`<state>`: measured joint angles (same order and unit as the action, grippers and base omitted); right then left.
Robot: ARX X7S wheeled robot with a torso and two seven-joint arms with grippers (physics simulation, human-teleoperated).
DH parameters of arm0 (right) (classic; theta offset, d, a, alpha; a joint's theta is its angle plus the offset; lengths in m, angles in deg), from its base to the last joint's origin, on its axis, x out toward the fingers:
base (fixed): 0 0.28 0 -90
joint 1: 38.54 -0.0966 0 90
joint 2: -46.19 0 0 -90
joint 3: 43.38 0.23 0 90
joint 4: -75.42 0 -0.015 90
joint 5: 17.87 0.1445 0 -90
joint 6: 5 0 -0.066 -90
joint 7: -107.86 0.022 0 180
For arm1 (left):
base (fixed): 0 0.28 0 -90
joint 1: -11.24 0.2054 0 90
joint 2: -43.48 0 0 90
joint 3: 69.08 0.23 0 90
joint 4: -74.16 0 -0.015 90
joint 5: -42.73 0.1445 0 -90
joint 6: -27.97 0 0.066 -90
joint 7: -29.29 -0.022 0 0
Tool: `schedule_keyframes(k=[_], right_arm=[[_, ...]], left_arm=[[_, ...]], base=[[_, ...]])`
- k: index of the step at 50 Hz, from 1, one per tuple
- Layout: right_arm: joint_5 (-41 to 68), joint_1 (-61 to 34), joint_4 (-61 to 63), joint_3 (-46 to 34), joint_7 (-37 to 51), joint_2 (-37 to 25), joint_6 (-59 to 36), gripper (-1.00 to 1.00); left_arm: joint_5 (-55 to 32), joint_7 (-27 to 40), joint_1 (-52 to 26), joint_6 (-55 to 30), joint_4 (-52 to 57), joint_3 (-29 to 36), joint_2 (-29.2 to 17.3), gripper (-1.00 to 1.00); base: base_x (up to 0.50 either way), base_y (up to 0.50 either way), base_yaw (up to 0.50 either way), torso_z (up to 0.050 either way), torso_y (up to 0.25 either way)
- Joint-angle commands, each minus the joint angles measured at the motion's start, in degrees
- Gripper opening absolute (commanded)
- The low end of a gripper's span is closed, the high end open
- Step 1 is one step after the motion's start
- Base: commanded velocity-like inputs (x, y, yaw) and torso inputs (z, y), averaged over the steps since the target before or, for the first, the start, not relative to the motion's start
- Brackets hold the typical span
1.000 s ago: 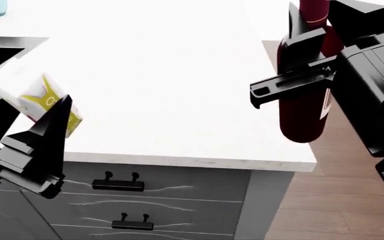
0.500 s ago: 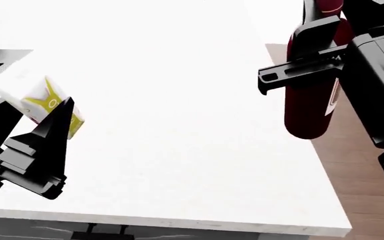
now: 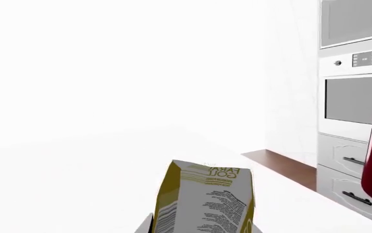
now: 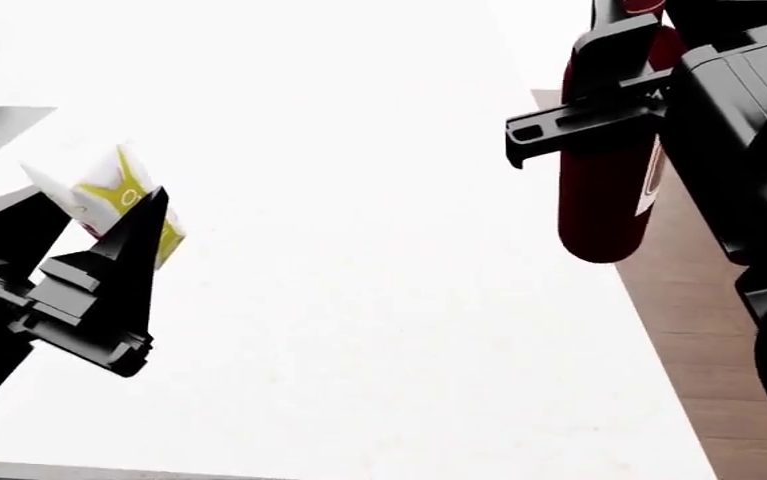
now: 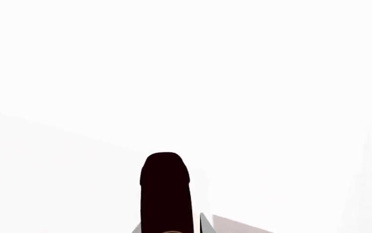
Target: Move the drinks to the dining counter.
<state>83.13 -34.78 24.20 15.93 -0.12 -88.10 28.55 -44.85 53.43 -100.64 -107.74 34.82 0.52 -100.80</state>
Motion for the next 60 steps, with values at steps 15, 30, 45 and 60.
schedule_keyframes(k=[15,30,45,60], right_arm=[[-23.42,1.06,-17.52,-7.15,-24.32,10.28,2.51,-1.0],[-26.85,5.05,-21.29,-9.03,-29.69,12.37,6.32,-1.0],[-23.9,8.8,-24.03,-5.87,-30.86,12.68,10.38,-1.0],[-24.31,12.01,-22.58,-5.45,-29.92,11.35,11.99,-1.0]], left_arm=[[7.95,1.38,-24.16,-6.45,-19.58,24.02,9.75,-1.0],[10.82,4.05,-24.23,-7.5,-23.27,27.05,10.97,-1.0],[12.45,2.42,-19.96,-5.58,-23.83,26.22,10.06,-1.0],[11.49,3.16,-18.81,-5.94,-22.71,26.09,9.29,-1.0]], base=[[0.0,0.0,0.0,0.0,0.001],[0.0,0.0,0.0,0.001,0.001],[0.0,0.0,0.0,0.001,0.001],[0.0,0.0,0.0,0.0,0.001]])
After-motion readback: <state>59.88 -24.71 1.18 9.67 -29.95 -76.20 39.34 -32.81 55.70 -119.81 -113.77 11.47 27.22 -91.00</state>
